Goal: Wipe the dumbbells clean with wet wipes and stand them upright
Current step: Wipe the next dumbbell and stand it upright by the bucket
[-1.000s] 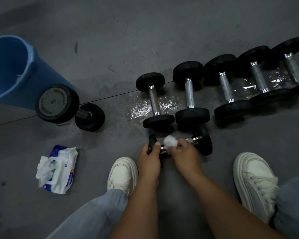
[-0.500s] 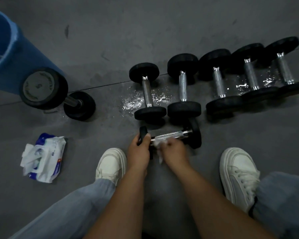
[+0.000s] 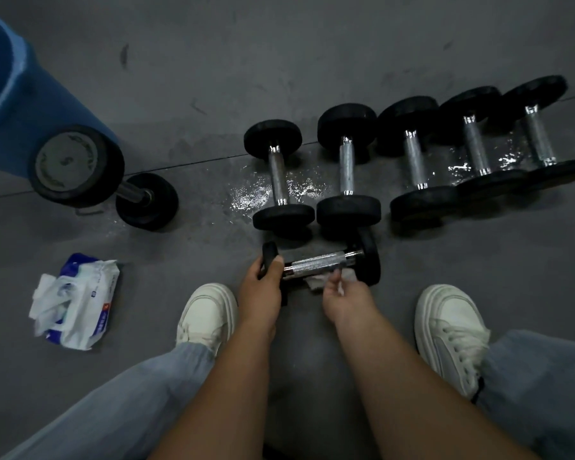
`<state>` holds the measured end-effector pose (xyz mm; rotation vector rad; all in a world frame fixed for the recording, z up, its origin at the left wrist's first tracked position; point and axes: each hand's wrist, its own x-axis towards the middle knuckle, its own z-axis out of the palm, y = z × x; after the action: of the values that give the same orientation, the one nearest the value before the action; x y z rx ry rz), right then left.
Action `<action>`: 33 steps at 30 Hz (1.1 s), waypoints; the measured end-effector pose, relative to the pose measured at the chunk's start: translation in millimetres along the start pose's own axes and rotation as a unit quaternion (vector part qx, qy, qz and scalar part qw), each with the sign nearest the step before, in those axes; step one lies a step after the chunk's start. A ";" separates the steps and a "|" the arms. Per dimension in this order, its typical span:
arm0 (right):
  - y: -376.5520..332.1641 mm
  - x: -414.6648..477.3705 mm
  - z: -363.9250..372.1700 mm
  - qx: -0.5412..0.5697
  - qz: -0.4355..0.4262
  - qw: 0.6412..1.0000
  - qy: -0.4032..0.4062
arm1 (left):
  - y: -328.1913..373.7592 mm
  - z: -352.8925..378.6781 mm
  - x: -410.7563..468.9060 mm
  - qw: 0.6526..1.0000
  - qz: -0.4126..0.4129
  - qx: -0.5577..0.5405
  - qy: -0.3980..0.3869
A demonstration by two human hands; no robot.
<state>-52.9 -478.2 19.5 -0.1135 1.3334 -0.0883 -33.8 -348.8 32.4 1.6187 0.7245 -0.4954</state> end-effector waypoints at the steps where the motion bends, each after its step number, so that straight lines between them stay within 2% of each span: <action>1: 1.8 1.6 -4.0 0.021 0.000 1.000 0.010 | -0.1 -0.2 0.4 1.000 -0.002 0.000 0.003; 3: 3.5 0.2 -9.2 0.061 0.014 0.998 0.007 | 0.3 -0.8 1.6 1.000 0.000 0.001 0.009; 4: -0.1 -3.5 -5.4 0.110 0.052 0.992 -0.014 | -0.2 -0.5 1.1 1.000 0.002 -0.003 0.011; 6: -0.5 -13.8 3.4 0.136 0.055 0.986 -0.079 | -2.2 -0.6 0.8 1.000 0.005 -0.007 0.011; 8: 1.8 -14.7 9.2 0.066 0.025 0.995 -0.074 | -1.8 -0.6 0.5 1.000 0.003 0.001 0.006; 10: 5.7 -15.1 14.4 -0.111 -0.012 0.993 -0.041 | -1.4 -2.0 0.9 1.000 -0.002 0.008 0.003; 12: 11.6 -18.0 20.4 -0.311 -0.040 0.948 -0.060 | -0.9 -2.0 1.0 1.000 0.000 0.010 0.006; 13: 15.9 -19.1 20.8 -0.361 -0.065 0.926 -0.088 | -1.8 -1.9 1.4 1.000 0.002 0.013 0.006; 16: 27.7 -17.2 20.5 -0.420 -0.159 0.890 -0.079 | -1.9 -2.2 0.4 1.000 0.000 0.002 0.002; 18: 34.4 -20.1 19.7 -0.491 -0.120 0.859 -0.084 | 0.4 -1.9 -0.8 1.000 -0.004 0.001 0.001; 19: 35.8 -21.2 18.6 -0.500 -0.101 0.855 -0.094 | 0.6 -1.9 -0.5 1.000 -0.005 0.001 0.001; 20: 35.8 -22.2 19.1 -0.484 -0.116 0.862 -0.093 | -0.1 -2.2 -0.7 1.000 -0.005 -0.001 0.003; 22: 30.2 -17.6 17.4 -0.434 -0.227 0.869 -0.067 | 1.6 -1.5 -2.5 1.000 -0.004 0.000 -0.005; 23: 27.1 -15.9 16.3 -0.459 -0.273 0.844 -0.056 | 3.2 -1.2 -3.6 1.000 -0.007 0.001 -0.010; 24: 25.6 -14.8 15.8 -0.517 -0.294 0.802 -0.051 | 3.2 -0.9 -3.9 1.000 -0.011 -0.001 -0.011; 25: 26.7 -13.4 14.8 -0.584 -0.292 0.756 -0.054 | 2.6 -1.0 -3.8 1.000 -0.014 0.004 -0.012; 26: 28.6 -14.0 15.5 -0.631 -0.274 0.724 -0.060 | 2.6 -1.2 -3.6 1.000 -0.011 0.002 -0.013; 27: 30.0 -16.6 18.4 -0.653 -0.272 0.703 -0.068 | 3.6 -1.3 -3.5 1.000 -0.011 0.006 -0.014; 30: 33.0 -25.7 31.5 -0.633 -0.403 0.657 -0.071 | 2.0 -1.8 -0.3 1.000 -0.003 0.007 -0.018; 31: 34.4 -25.6 34.9 -0.648 -0.400 0.643 -0.075 | 3.0 -2.2 -0.6 1.000 -0.003 0.008 -0.023; 32: 36.3 -27.2 37.1 -0.691 -0.372 0.615 -0.075 | 4.1 -2.0 -1.5 1.000 -0.002 0.010 -0.023; 33: 39.9 -23.8 33.8 -0.757 -0.309 0.572 -0.064 | 3.0 -2.2 -0.7 1.000 -0.002 0.012 -0.019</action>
<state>-25.6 -434.5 44.9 -2.0324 0.7931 0.5113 -32.4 -346.9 35.4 1.6268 0.6967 -0.5379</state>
